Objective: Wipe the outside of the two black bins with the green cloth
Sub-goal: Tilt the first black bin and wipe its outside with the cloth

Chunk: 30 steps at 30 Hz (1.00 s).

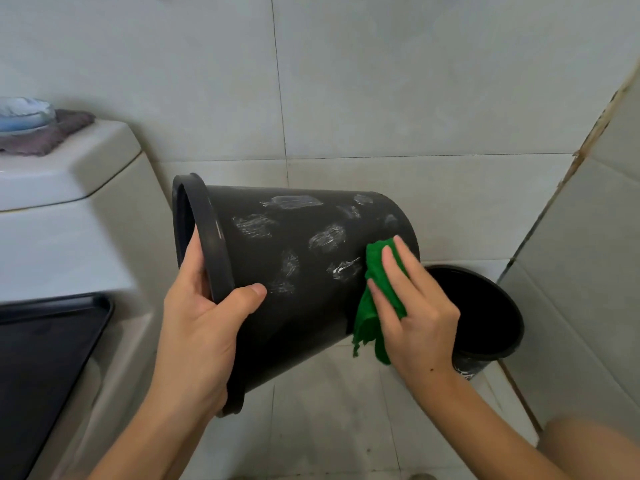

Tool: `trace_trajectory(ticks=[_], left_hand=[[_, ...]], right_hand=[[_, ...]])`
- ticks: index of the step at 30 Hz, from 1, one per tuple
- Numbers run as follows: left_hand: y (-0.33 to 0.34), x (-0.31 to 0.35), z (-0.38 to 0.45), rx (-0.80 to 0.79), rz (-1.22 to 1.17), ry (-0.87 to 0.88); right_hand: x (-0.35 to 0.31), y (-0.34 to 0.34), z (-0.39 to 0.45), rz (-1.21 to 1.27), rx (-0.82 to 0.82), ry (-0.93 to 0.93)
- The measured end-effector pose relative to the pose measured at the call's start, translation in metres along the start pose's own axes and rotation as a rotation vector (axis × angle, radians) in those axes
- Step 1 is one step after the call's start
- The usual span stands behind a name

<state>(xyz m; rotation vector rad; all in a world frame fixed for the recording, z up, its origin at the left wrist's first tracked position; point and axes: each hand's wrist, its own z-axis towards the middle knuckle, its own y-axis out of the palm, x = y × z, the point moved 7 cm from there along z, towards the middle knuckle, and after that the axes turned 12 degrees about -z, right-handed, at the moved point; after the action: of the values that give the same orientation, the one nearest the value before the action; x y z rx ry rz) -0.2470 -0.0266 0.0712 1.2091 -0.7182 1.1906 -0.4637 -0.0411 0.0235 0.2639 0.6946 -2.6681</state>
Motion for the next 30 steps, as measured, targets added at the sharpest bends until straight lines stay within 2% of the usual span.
trace_trajectory(ticks=[4,8,13,17,18,22,24,28,30], left_hand=[[-0.005,0.003,0.003,0.007,0.008,-0.003],[-0.003,0.009,0.001,-0.011,0.040,0.047],[-0.004,0.005,0.001,-0.054,0.027,0.027],[0.001,0.004,-0.001,-0.083,0.019,0.040],[0.002,0.002,-0.002,-0.080,0.020,0.040],[0.001,-0.003,-0.001,-0.075,-0.009,0.031],[-0.003,-0.001,0.000,-0.065,-0.026,0.036],[-0.002,0.007,-0.002,-0.056,-0.028,0.079],[0.001,0.005,-0.003,-0.069,-0.035,0.078]], right_hand=[[-0.001,0.000,0.002,0.001,-0.011,-0.063],[0.011,-0.007,0.011,0.030,0.051,0.059],[-0.019,-0.003,-0.003,0.057,-0.027,-0.134],[0.006,-0.003,0.016,0.115,0.006,0.125],[0.002,-0.004,0.012,0.130,0.010,0.138],[-0.042,-0.006,-0.011,0.117,-0.015,-0.131],[-0.038,-0.004,-0.004,0.126,-0.022,-0.176],[-0.010,-0.004,0.012,0.133,0.011,0.062],[-0.018,-0.005,0.006,0.148,0.008,0.061]])
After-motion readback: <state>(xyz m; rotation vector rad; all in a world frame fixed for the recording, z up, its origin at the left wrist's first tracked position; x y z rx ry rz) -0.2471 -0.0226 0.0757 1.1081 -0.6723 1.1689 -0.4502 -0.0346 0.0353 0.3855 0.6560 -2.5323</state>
